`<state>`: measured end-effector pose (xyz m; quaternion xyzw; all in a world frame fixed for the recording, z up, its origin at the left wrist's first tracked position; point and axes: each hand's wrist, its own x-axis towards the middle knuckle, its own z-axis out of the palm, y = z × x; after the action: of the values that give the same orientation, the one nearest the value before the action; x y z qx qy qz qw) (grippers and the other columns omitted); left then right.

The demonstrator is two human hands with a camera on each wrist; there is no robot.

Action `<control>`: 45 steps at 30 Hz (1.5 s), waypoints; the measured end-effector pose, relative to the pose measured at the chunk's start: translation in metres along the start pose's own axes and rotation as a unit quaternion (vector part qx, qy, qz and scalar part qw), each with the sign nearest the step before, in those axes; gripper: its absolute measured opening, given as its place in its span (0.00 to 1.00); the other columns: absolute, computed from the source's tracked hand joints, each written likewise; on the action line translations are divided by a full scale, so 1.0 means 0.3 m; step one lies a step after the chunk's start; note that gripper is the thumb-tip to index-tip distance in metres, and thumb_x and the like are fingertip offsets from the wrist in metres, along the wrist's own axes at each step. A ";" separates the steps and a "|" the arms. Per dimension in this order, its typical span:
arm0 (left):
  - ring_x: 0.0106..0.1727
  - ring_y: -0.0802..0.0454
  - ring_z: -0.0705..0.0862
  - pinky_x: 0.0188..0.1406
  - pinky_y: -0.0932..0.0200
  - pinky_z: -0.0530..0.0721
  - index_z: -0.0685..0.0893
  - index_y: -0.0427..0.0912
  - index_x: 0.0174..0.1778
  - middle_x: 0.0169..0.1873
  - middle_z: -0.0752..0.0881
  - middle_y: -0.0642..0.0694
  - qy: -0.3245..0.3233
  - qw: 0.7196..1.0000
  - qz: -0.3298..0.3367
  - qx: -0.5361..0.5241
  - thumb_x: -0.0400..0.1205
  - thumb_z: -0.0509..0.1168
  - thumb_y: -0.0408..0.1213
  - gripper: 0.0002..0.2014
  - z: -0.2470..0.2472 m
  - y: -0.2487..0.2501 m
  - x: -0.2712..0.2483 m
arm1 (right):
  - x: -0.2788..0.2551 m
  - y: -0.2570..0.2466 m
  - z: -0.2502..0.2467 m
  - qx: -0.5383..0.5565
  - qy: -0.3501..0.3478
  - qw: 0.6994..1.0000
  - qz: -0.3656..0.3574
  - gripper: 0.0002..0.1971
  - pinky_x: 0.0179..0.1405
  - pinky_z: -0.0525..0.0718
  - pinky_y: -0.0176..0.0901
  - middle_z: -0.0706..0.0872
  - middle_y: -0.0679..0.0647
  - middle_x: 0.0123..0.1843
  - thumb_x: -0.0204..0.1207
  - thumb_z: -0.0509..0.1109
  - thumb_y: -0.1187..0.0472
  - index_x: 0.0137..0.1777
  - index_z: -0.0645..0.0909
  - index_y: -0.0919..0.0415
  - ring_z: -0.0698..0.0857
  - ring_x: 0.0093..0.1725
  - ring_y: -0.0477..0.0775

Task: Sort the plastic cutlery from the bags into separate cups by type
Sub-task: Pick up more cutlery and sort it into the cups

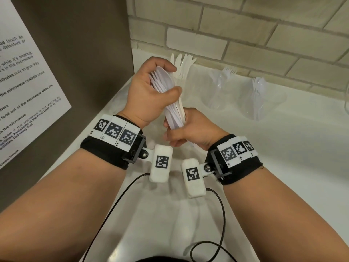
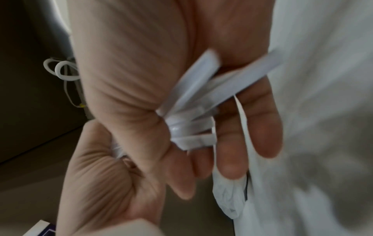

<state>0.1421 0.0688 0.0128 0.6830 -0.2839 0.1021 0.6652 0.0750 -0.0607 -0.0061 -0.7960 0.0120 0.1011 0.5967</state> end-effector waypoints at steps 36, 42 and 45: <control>0.35 0.49 0.85 0.43 0.51 0.86 0.80 0.39 0.51 0.36 0.86 0.44 -0.170 0.893 -0.313 -0.277 0.85 0.57 0.37 0.08 -0.011 -0.055 -0.086 | 0.029 -0.100 -0.071 -0.012 0.203 0.975 -0.088 0.12 0.25 0.78 0.43 0.83 0.48 0.32 0.75 0.74 0.52 0.51 0.85 0.61 0.78 0.25 0.48; 0.40 0.52 0.89 0.39 0.58 0.87 0.79 0.35 0.61 0.42 0.88 0.43 -0.186 0.886 -0.318 -0.283 0.87 0.54 0.36 0.13 -0.016 -0.051 -0.085 | 0.034 -0.115 -0.063 0.060 0.185 0.979 -0.058 0.08 0.23 0.76 0.40 0.82 0.54 0.26 0.78 0.72 0.62 0.42 0.79 0.67 0.79 0.21 0.49; 0.44 0.49 0.90 0.41 0.57 0.87 0.76 0.34 0.69 0.50 0.87 0.39 -0.179 0.874 -0.330 -0.310 0.87 0.53 0.36 0.17 -0.017 -0.060 -0.088 | 0.034 -0.115 -0.062 0.076 0.180 0.979 -0.053 0.07 0.23 0.75 0.41 0.86 0.61 0.35 0.80 0.68 0.63 0.46 0.81 0.69 0.78 0.24 0.51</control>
<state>0.1312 0.0794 -0.0157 0.5028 -0.1733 -0.3404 0.7754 0.0925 -0.0676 0.0297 -0.7531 0.0844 -0.0774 0.6479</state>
